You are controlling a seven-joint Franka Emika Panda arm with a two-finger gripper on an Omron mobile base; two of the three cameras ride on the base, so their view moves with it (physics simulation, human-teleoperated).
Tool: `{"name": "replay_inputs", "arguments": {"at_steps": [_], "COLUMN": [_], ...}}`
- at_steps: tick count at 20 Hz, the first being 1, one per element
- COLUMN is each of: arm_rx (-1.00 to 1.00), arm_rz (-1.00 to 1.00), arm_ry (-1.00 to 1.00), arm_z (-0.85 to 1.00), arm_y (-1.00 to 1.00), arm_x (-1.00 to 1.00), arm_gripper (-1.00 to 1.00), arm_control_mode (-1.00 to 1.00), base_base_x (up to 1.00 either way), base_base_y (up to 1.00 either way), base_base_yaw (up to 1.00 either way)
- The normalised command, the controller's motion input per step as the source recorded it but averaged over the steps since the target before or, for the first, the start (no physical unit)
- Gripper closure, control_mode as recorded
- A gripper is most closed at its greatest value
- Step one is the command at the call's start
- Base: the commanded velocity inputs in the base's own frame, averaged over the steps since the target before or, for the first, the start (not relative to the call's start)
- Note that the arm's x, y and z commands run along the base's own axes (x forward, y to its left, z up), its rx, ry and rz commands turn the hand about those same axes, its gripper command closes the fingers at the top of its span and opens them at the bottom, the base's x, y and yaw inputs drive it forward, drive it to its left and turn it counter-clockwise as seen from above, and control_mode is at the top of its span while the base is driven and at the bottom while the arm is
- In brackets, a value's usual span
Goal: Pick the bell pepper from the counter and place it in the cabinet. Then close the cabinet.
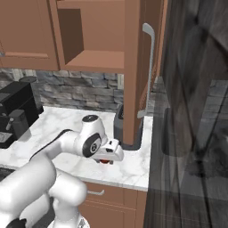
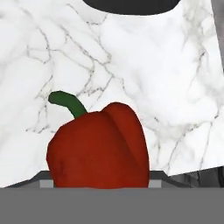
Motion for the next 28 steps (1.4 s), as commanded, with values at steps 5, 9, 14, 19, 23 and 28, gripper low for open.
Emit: {"name": "replay_inputs", "arguments": {"at_steps": [5, 9, 14, 19, 23, 28], "arm_rx": [-0.15, -0.06, 0.00, 0.01, 0.04, 0.07], "arm_rz": [0.00, 0.00, 0.00, 0.00, 0.00, 0.00], "arm_ry": [0.27, 0.17, 0.03, -0.01, -0.08, -0.10], "arm_z": [1.00, 1.00, 1.00, 1.00, 1.00, 0.91], "arm_y": [0.23, 0.00, 0.00, 0.00, 0.00, 0.00], "arm_x": [-0.03, -0.11, 0.00, 0.00, 0.00, 0.09], "arm_gripper": [1.00, 1.00, 1.00, 1.00, 1.00, 1.00], "arm_control_mode": [-1.00, -1.00, -1.00, -1.00, -1.00, -1.00], "base_base_x": [0.00, 0.00, 0.00, 0.00, 0.00, 0.00], "base_base_y": [0.00, 0.00, 0.00, 0.00, 0.00, 0.00], "base_base_yaw": [0.00, 0.00, 0.00, 0.00, 0.00, 0.00]}}
